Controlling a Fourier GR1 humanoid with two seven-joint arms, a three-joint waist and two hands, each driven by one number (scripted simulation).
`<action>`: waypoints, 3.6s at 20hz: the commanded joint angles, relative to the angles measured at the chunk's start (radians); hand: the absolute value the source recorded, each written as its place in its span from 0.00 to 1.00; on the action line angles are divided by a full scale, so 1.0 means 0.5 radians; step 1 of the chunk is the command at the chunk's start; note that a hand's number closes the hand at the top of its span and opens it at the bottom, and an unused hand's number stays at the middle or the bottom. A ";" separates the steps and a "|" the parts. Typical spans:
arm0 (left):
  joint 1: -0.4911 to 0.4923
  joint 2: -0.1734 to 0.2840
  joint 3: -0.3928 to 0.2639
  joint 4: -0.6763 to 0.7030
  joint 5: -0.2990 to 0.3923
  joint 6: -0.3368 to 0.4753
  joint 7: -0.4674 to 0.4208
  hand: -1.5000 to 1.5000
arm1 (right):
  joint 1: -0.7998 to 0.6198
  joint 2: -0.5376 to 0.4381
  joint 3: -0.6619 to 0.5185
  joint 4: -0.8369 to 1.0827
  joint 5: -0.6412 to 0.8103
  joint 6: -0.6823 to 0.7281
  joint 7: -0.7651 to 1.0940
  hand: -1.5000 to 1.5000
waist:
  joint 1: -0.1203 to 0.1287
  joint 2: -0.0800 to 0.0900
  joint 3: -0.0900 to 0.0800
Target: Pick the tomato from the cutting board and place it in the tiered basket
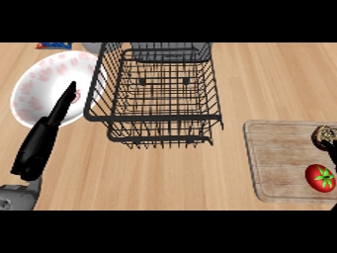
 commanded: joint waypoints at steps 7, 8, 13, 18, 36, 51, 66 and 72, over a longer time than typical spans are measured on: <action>0.081 -0.074 0.105 -0.089 -0.076 -0.134 0.017 0.50 | 0.008 0.226 -0.141 0.273 0.255 -0.047 -0.294 0.00 | 0.004 0.000 0.000; 0.000 -0.039 0.142 -0.101 -0.056 -0.160 0.090 0.50 | -0.018 0.246 -0.132 0.431 0.280 -0.138 -0.371 0.00 | 0.006 0.001 0.001; -0.041 -0.114 0.202 0.102 -0.083 -0.201 -0.098 0.50 | -0.049 0.402 -0.144 0.365 0.368 -0.082 -0.319 0.00 | -0.001 0.002 0.000; 0.135 -0.232 0.135 -0.067 -0.228 -0.157 -0.058 0.50 | -0.048 0.462 -0.233 0.450 0.447 -0.028 -0.436 0.00 | 0.003 0.000 0.000; -0.033 -0.270 0.212 -0.010 -0.269 -0.231 0.045 0.50 | -0.061 0.472 -0.306 0.453 0.644 -0.438 -0.998 1.00 | -0.009 -0.001 0.000; -0.015 -0.281 0.227 -0.017 -0.266 -0.263 -0.004 0.50 | -1.238 0.106 -0.842 1.629 0.065 -0.248 -2.088 1.00 | 0.015 0.003 0.001; 0.208 -0.270 0.278 -0.090 -0.230 -0.313 -0.164 0.50 | -1.613 0.307 -0.953 0.870 -0.482 0.256 -1.632 1.00 | 0.011 -0.006 -0.002; -0.016 -0.317 0.252 -0.032 -0.305 -0.291 0.022 0.50 | -2.018 0.437 -0.859 0.738 -0.624 0.441 -1.043 1.00 | 0.007 -0.003 -0.002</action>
